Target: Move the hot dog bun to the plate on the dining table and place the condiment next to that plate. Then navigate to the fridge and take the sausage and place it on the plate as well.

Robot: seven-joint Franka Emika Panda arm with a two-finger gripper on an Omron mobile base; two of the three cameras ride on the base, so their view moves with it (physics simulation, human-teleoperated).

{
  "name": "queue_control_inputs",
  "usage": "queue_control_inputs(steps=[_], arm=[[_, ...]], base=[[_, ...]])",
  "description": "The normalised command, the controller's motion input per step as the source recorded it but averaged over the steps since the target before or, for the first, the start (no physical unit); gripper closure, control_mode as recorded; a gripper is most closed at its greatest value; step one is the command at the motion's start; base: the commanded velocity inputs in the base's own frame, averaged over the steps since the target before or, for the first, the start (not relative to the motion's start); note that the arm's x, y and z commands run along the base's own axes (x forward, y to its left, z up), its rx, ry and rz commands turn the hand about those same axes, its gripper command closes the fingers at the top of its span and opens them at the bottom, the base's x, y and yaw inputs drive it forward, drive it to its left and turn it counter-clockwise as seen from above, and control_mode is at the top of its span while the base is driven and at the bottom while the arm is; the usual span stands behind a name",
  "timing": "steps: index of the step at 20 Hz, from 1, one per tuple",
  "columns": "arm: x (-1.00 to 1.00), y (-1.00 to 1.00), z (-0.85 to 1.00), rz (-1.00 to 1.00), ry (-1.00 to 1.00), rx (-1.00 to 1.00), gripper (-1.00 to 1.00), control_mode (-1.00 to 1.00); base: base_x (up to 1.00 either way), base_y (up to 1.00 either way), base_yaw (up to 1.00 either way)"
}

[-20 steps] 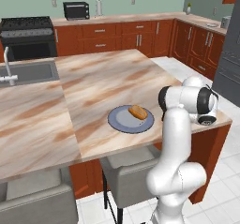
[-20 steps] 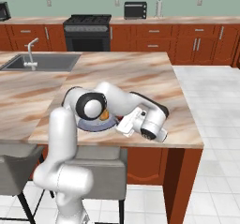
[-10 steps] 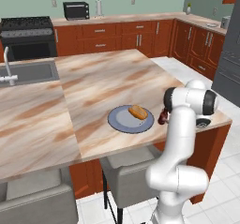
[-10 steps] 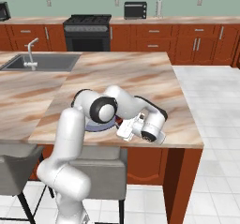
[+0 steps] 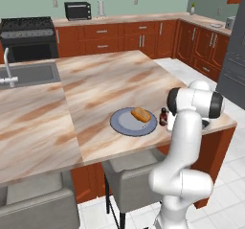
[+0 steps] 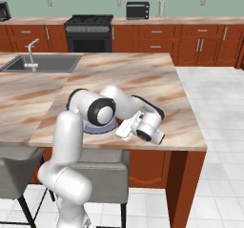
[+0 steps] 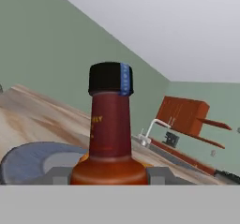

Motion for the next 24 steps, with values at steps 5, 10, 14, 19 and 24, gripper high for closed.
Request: queue_control_inputs(steps=[5,10,14,19,24], arm=[[0.45,-0.18,-0.16,-0.12,0.18,0.00,1.00,-1.00],[0.18,-0.19,-0.31,-0.05,0.18,0.00,1.00,-1.00],[-0.01,-0.29,-0.27,-0.01,0.08,0.00,-1.00,-1.00],[0.00,-0.44,-0.02,0.00,0.01,0.00,-1.00,-1.00],[-0.20,-0.12,0.18,0.00,0.00,0.00,-1.00,-1.00]], base=[[0.00,0.00,0.00],[0.00,0.00,0.00],[0.00,0.00,0.00],[0.00,0.00,0.00],[0.00,0.00,0.00]])
